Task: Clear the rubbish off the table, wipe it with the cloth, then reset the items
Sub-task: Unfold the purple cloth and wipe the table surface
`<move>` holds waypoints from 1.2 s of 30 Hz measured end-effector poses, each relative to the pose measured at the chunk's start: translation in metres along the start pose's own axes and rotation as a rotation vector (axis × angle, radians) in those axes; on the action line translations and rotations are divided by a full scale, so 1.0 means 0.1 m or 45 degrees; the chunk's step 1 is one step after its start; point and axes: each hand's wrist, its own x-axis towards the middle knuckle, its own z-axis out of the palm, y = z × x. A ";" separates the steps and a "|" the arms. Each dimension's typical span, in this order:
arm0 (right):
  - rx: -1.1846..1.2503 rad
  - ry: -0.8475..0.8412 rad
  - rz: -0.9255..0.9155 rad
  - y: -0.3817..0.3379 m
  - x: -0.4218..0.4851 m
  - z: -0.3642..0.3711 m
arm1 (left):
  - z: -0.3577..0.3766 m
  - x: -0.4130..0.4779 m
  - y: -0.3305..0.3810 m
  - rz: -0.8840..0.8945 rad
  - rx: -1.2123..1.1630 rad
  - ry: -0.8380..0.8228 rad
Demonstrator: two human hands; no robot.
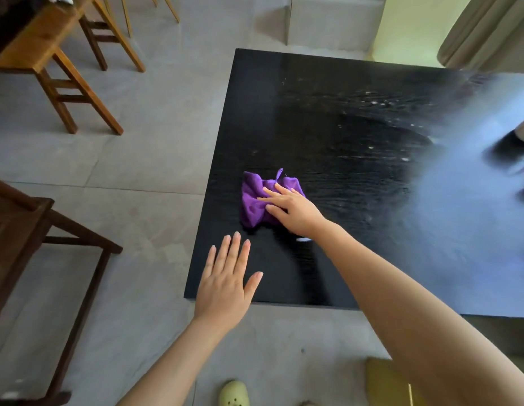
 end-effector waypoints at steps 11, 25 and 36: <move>-0.165 0.248 0.178 0.97 -1.56 -0.03 | -0.01 0.03 0.17 -0.135 -0.141 0.063; -0.355 0.558 0.653 0.26 -1.76 0.46 | 0.02 0.17 0.55 -0.181 0.024 0.106; -0.451 0.388 0.719 1.49 -1.37 -0.35 | 0.05 0.16 0.53 -0.151 0.021 0.136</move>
